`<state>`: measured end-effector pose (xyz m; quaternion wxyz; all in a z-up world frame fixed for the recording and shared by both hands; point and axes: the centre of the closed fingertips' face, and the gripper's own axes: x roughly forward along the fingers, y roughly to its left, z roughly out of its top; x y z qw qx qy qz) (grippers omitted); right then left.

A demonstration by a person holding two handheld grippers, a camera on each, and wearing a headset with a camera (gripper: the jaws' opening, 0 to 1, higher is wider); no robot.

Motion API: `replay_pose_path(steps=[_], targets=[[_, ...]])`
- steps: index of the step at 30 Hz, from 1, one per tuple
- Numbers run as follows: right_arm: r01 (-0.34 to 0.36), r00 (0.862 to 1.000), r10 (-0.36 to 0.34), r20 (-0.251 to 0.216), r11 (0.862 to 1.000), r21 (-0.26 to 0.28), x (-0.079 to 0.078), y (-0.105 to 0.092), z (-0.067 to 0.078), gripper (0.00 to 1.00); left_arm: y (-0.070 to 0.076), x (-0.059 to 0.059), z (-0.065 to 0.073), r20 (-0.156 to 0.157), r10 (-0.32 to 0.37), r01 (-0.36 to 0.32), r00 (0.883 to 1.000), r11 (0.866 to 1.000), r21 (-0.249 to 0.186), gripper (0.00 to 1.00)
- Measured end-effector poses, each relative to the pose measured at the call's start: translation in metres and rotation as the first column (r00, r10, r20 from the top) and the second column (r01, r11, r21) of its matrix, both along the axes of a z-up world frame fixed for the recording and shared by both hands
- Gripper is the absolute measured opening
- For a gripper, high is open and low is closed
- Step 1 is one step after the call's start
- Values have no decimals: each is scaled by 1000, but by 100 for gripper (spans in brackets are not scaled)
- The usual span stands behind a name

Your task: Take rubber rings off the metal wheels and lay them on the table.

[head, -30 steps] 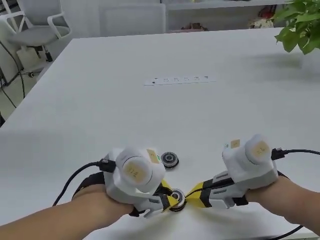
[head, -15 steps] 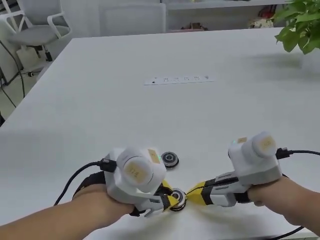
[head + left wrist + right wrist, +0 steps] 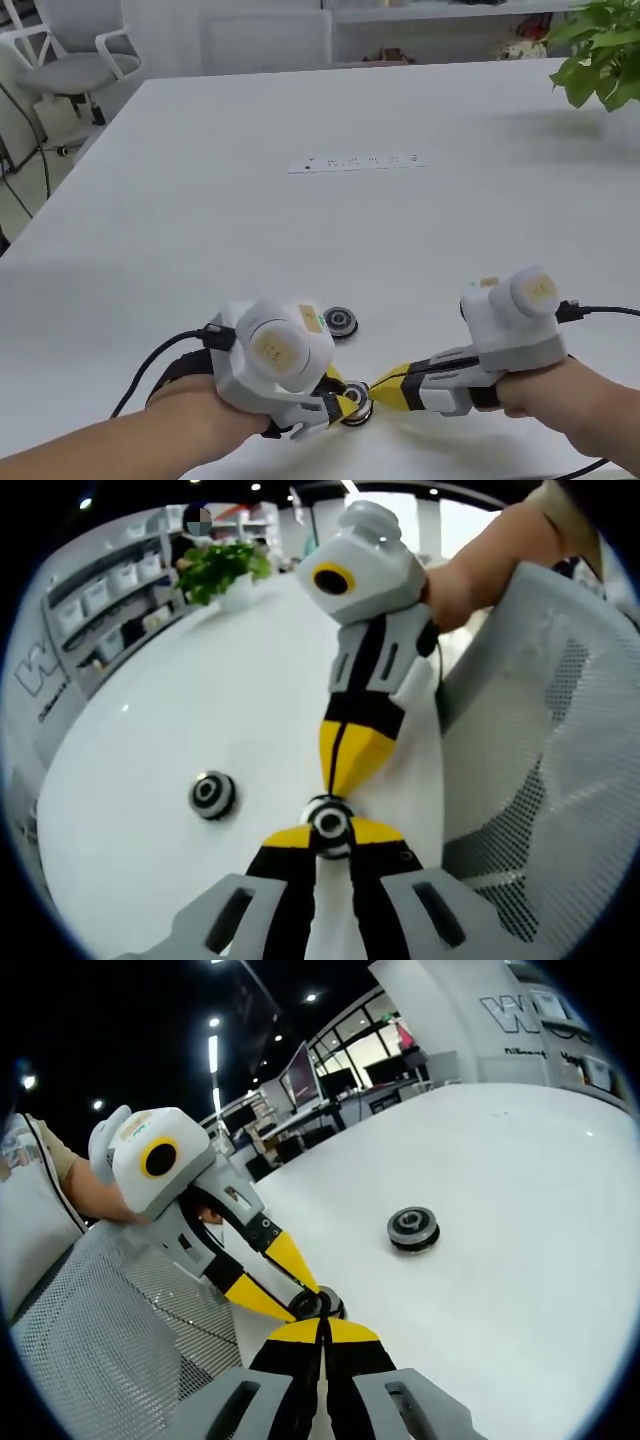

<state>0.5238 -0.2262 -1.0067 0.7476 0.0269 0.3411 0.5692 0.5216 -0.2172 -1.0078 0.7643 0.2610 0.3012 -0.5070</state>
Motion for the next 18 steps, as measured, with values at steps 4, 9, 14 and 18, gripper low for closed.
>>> replay_pose_path(steps=[4, 9, 14, 18], targets=[[-13, 1000, 13, 7, 1000, 4, -2, 3, 2, 0, 0, 0, 0, 0, 1, -1, 1000, 1000, 2, 12], [-33, 999, 33, 16, 999, 3, -4, 6, 2, 0, 0, 0, 0, -1, 2, -2, 1000, 1000, 1, 12], [-39, 999, 39, 16, 999, 7, -4, 8, 2, 0, 0, 0, 0, -2, 2, -2, 1000, 1000, 1, 12], [-47, 999, 47, 16, 999, 13, -5, 9, 3, 0, 0, 0, 0, -2, 1, -1, 1000, 1000, 1, 12]])
